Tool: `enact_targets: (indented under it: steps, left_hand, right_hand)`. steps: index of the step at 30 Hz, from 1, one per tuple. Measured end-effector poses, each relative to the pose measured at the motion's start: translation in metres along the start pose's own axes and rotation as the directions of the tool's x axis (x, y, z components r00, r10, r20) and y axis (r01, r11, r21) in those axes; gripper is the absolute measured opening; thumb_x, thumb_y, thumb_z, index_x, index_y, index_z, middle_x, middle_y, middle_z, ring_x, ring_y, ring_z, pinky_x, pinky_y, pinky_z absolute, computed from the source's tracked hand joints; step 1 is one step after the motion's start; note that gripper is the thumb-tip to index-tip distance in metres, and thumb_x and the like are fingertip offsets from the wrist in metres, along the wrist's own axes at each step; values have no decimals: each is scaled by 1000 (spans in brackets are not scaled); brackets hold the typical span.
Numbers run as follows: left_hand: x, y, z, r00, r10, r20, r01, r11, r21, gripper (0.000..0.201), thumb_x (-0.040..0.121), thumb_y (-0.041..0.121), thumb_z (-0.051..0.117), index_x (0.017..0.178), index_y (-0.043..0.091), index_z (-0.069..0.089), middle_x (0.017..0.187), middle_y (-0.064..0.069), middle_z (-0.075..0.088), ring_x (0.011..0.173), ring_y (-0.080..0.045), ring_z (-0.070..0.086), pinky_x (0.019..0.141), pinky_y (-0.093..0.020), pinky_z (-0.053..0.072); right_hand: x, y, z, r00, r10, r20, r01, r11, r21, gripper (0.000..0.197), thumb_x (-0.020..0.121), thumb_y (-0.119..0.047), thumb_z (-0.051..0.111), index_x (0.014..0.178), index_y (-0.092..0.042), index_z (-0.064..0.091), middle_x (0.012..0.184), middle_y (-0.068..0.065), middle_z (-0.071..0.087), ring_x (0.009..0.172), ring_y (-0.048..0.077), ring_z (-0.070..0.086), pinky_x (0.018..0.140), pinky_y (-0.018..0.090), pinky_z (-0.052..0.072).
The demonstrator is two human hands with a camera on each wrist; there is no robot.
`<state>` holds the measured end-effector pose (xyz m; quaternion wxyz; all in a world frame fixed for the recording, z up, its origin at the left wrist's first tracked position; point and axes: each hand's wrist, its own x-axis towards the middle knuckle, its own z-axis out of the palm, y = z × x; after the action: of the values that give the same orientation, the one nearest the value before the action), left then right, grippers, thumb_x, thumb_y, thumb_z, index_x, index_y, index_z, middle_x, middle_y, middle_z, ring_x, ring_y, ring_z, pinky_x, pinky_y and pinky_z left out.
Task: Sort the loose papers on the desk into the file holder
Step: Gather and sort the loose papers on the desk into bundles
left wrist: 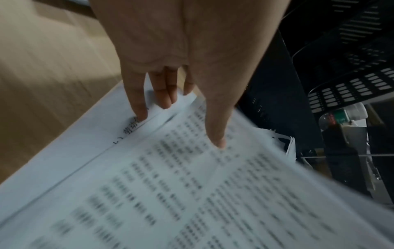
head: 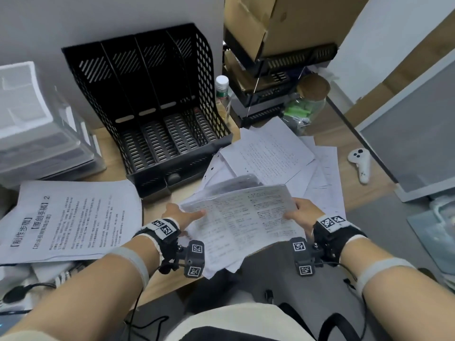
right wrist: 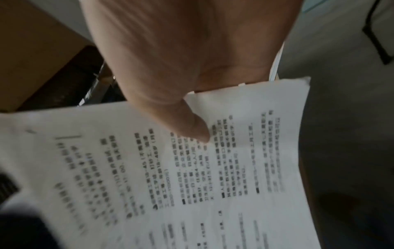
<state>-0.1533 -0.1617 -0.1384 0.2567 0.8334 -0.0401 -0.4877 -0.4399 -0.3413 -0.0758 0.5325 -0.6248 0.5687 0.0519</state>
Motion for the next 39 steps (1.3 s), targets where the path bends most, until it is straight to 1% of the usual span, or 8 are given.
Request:
enact_targets:
  steps: [5, 11, 14, 18, 25, 31, 36, 39]
  left_hand:
    - [5, 3, 11, 1000, -23, 7, 23, 991, -131, 115, 58, 34, 95, 148, 21, 25, 110, -17, 61, 80, -27, 65, 85, -56, 60]
    - [-6, 2, 12, 997, 62, 35, -45, 930, -366, 72, 73, -6, 82, 128, 14, 41, 113, -17, 64, 81, -29, 71, 70, -41, 62]
    - [-19, 6, 3, 980, 166, 107, -113, 916, -385, 39, 79, -5, 78, 112, 7, 60, 97, -12, 77, 75, -19, 77, 63, -28, 62]
    - [-32, 19, -17, 894, 379, 238, -262, 875, -408, 37, 82, 13, 79, 118, 13, 73, 115, -7, 76, 114, -27, 70, 104, -46, 51]
    - [-54, 64, -35, 731, 680, 54, -596, 675, -435, 26, 88, 18, 74, 111, 28, 76, 119, -6, 75, 117, -28, 67, 100, -44, 51]
    - [-34, 46, -15, 809, 581, 89, -553, 804, -219, 22, 93, 16, 69, 109, 30, 69, 107, 0, 74, 112, -28, 66, 100, -39, 49]
    - [-23, 59, -16, 857, 508, -90, -516, 841, -164, 32, 98, 28, 61, 121, 6, 68, 104, 0, 68, 95, -17, 66, 85, -31, 54]
    - [-19, 62, -36, 858, 482, -177, -513, 820, -253, 21, 97, 32, 62, 109, 17, 71, 105, -1, 70, 98, -20, 67, 90, -37, 56]
  right_hand:
    - [11, -2, 2, 999, -29, -33, 18, 954, -300, 39, 87, -11, 63, 126, -14, 62, 122, 5, 66, 106, 24, 62, 82, 25, 45]
    - [29, -6, 7, 999, 35, -16, -38, 946, -322, 16, 89, -11, 54, 98, -7, 67, 95, 10, 64, 80, 23, 55, 55, 22, 37]
    - [35, -11, -2, 995, 0, -100, -20, 980, -200, 20, 87, -15, 61, 99, -2, 69, 91, 9, 64, 85, 25, 60, 64, 26, 46]
    - [39, -31, -15, 986, -105, -126, 114, 991, 67, 17, 85, -7, 60, 92, 4, 70, 94, 20, 71, 92, 33, 68, 82, 41, 55]
    - [30, -58, -19, 969, -163, -185, 239, 802, 547, 16, 78, -2, 61, 84, -12, 73, 99, 10, 74, 103, 33, 62, 93, 49, 46]
    - [31, -32, 3, 979, -87, -183, 155, 902, 403, 18, 85, -7, 66, 93, -23, 69, 93, -7, 68, 103, 21, 59, 101, 39, 43]
    - [42, -7, 3, 986, -34, -162, 66, 978, 199, 26, 85, -27, 68, 109, -20, 61, 109, 5, 67, 94, 19, 65, 93, 43, 52]
    - [37, 11, 20, 982, 188, -3, -187, 978, 94, 5, 84, -15, 64, 87, -16, 61, 105, 17, 69, 85, 26, 67, 89, 45, 57]
